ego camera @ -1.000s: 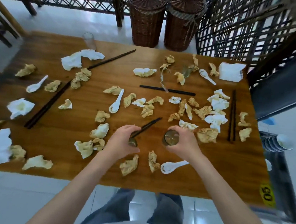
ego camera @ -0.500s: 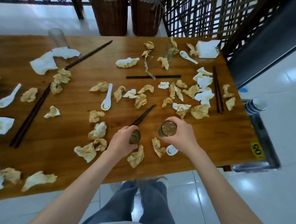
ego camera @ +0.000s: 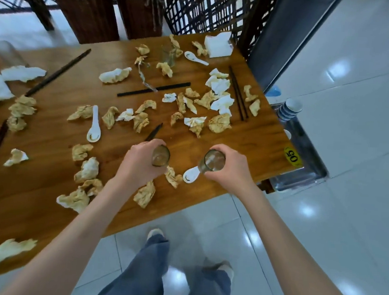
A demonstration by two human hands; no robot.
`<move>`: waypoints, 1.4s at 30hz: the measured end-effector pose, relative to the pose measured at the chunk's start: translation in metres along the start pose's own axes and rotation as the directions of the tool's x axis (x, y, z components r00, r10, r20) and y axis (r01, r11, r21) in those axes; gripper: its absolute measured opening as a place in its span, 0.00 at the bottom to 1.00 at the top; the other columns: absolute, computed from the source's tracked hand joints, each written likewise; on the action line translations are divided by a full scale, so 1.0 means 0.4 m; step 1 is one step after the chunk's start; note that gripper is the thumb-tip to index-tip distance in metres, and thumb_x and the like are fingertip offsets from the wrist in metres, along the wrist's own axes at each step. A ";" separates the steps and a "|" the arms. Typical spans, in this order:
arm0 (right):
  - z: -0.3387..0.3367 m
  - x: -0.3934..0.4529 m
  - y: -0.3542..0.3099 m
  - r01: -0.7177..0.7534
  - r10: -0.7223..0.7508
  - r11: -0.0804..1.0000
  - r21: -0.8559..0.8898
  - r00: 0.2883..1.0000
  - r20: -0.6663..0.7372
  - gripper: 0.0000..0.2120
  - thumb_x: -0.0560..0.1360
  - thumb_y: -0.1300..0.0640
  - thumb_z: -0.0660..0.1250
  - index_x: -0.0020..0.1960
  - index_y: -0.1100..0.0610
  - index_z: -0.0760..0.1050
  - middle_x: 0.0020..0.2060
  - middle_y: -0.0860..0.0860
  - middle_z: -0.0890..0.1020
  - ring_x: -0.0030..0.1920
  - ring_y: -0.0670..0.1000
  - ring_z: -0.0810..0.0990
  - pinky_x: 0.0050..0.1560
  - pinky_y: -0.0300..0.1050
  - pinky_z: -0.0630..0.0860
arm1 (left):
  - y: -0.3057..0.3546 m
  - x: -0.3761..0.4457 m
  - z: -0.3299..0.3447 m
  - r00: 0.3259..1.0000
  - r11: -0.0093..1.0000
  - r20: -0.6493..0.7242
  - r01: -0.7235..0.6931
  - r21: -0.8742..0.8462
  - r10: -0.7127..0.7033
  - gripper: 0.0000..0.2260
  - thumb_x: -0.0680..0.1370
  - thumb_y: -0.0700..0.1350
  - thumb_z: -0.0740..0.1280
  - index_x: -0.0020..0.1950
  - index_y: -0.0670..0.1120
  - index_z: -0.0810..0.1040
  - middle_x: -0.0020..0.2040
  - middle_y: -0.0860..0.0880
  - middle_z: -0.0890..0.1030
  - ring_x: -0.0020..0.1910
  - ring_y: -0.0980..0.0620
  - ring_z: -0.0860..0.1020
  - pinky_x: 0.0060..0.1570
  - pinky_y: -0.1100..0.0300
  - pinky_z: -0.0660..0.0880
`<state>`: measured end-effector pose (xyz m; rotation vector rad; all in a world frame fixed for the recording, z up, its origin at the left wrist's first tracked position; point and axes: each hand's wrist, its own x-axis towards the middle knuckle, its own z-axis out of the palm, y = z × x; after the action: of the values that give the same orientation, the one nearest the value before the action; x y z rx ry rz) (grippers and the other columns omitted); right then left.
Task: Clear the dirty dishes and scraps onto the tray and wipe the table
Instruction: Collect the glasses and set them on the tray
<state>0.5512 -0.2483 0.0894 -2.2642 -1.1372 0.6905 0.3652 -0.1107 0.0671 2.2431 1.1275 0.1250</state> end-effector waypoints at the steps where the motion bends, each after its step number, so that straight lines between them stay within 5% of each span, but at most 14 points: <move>1: -0.017 -0.014 0.019 -0.005 0.005 1.000 0.004 1.000 -0.012 0.26 0.60 0.55 0.78 0.56 0.49 0.74 0.44 0.40 0.75 0.44 0.42 0.74 0.38 0.25 0.67 | 0.028 -0.003 0.009 1.000 1.000 -0.002 -0.025 0.005 0.025 0.30 0.64 0.48 0.78 0.64 0.52 0.73 0.57 0.48 0.78 0.55 0.47 0.76 0.50 0.58 0.73; 6: -0.113 -0.086 0.127 -0.021 0.021 1.000 -0.010 0.998 -0.054 0.26 0.61 0.54 0.78 0.57 0.50 0.74 0.50 0.45 0.79 0.49 0.46 0.75 0.48 0.37 0.74 | 0.180 -0.027 0.083 0.996 0.996 0.016 -0.086 0.014 0.086 0.29 0.64 0.48 0.79 0.63 0.51 0.74 0.56 0.49 0.80 0.52 0.50 0.76 0.48 0.60 0.72; 13: -0.300 -0.201 0.344 -0.033 0.031 0.999 -0.018 0.997 -0.070 0.26 0.60 0.55 0.76 0.56 0.49 0.75 0.50 0.47 0.81 0.50 0.49 0.77 0.47 0.37 0.71 | 0.423 -0.091 0.265 0.991 0.991 0.012 -0.135 -0.008 0.135 0.28 0.65 0.48 0.78 0.63 0.49 0.74 0.54 0.48 0.80 0.54 0.46 0.76 0.52 0.56 0.72; 22: -0.538 -0.245 0.615 -0.005 0.004 1.000 -0.023 0.998 -0.056 0.27 0.59 0.56 0.76 0.58 0.52 0.75 0.50 0.48 0.82 0.50 0.51 0.79 0.51 0.43 0.75 | 0.709 -0.091 0.464 0.990 0.988 -0.066 -0.133 -0.085 0.127 0.25 0.65 0.47 0.78 0.60 0.49 0.76 0.52 0.50 0.81 0.47 0.54 0.75 0.46 0.62 0.70; 29: -0.673 -0.150 0.771 -0.001 0.001 1.000 -0.007 0.998 -0.057 0.24 0.60 0.56 0.75 0.55 0.51 0.76 0.43 0.43 0.80 0.44 0.47 0.78 0.40 0.32 0.70 | 0.872 0.012 0.555 0.992 0.987 -0.078 -0.104 -0.124 0.095 0.23 0.65 0.46 0.78 0.58 0.50 0.77 0.45 0.55 0.78 0.46 0.53 0.77 0.46 0.61 0.72; 35: -0.795 0.013 0.870 -0.016 0.015 1.000 -0.025 0.999 -0.029 0.25 0.59 0.57 0.76 0.56 0.52 0.76 0.45 0.47 0.82 0.44 0.50 0.79 0.48 0.44 0.77 | 0.976 0.187 0.628 0.994 0.987 -0.087 -0.076 -0.142 0.064 0.25 0.64 0.46 0.78 0.59 0.50 0.76 0.49 0.50 0.81 0.47 0.51 0.78 0.49 0.56 0.76; 42: -0.922 0.214 0.977 -0.060 0.061 0.998 -0.025 0.998 0.017 0.24 0.60 0.59 0.76 0.55 0.51 0.76 0.45 0.45 0.82 0.45 0.47 0.80 0.48 0.41 0.77 | 1.074 0.428 0.719 0.998 0.985 -0.064 0.012 -0.170 -0.023 0.27 0.63 0.46 0.79 0.60 0.49 0.76 0.52 0.48 0.81 0.50 0.48 0.79 0.53 0.52 0.76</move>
<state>1.0529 -0.4588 0.0951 -2.3260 -1.0951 0.7255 0.8708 -0.3120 0.0468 2.0911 1.1271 0.2789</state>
